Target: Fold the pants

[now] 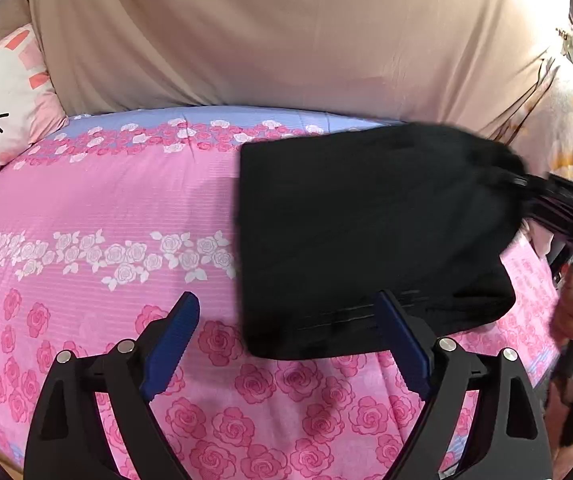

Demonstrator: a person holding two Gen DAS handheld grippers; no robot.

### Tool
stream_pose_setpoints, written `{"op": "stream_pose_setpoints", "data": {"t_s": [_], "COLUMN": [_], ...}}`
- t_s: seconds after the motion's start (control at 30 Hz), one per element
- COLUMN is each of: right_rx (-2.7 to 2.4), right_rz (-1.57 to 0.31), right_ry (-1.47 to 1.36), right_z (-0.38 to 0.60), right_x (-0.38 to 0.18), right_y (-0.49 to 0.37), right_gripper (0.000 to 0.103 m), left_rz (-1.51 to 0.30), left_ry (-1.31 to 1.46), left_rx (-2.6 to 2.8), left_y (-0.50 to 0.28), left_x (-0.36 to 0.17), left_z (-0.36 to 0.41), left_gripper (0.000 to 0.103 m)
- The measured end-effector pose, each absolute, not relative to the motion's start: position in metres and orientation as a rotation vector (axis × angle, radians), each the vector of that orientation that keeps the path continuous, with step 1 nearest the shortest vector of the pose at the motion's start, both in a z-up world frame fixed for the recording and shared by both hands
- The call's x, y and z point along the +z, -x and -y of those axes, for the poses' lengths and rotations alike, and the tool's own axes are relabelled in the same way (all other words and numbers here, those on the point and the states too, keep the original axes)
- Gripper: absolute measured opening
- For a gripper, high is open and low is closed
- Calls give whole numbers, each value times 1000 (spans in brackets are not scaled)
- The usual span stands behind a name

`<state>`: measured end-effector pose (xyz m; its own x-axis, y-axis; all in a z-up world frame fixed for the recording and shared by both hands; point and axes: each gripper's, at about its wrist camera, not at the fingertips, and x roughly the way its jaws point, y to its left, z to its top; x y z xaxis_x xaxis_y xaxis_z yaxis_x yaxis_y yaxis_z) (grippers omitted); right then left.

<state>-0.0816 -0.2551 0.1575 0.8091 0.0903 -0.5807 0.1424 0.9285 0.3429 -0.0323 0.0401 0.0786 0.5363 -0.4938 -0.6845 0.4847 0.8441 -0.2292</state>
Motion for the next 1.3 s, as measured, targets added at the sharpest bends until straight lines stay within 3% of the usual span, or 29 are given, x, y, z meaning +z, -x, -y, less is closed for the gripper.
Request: {"op": "stream_pose_setpoints", "data": {"t_s": [0.2, 0.3, 0.33, 0.57, 0.6, 0.63, 0.67, 0.7, 0.73, 0.8, 0.87, 1.0, 1.1, 1.17, 1.27, 1.3], "right_rx": [-47, 23, 42, 104, 101, 95, 69, 38, 14, -36, -71, -20, 28, 37, 47, 53], "right_rz": [-757, -740, -737, -745, -749, -758, -774, -780, -774, -750, -750, -808, -849, -857, -942, -942], "right_ry": [-460, -509, -516, -472, -462, -444, -406, -372, -349, -272, -170, 34, 134, 198, 224, 205], "right_z": [262, 261, 259, 242, 243, 244, 244, 245, 247, 250, 245, 208, 174, 160, 158, 161], "right_x": [116, 124, 128, 149, 149, 149, 148, 146, 145, 143, 139, 115, 92, 75, 48, 50], "right_y": [69, 61, 59, 51, 52, 52, 53, 55, 59, 74, 86, 87, 64, 48, 19, 18], "right_gripper": [15, 15, 15, 16, 18, 20, 23, 30, 34, 54, 63, 74, 75, 74, 27, 17], "left_rz": [-850, -792, -770, -687, -669, -659, -670, -704, -751, -763, -740, -690, -674, -676, -683, -684], "left_ry": [9, -69, -107, -284, -303, -317, -326, -313, -248, -164, -105, -21, 15, 21, 11, 12], "left_rx": [-646, -682, -700, -688, -665, -649, -638, -651, -688, -711, -698, -668, -637, -634, -633, -636], "left_y": [31, 47, 52, 47, 44, 41, 37, 30, 20, 10, 4, -2, -4, -4, 0, 0], "left_x": [72, 84, 88, 77, 74, 72, 71, 70, 73, 83, 101, 132, 145, 146, 146, 148], "left_z": [-14, 9, 23, 109, 117, 120, 122, 120, 111, 89, 61, 16, -1, -5, -7, -9], "left_gripper": [87, 88, 93, 90, 85, 59, 24, 18, 16, 14, 14, 13, 13, 13, 13, 13]}}
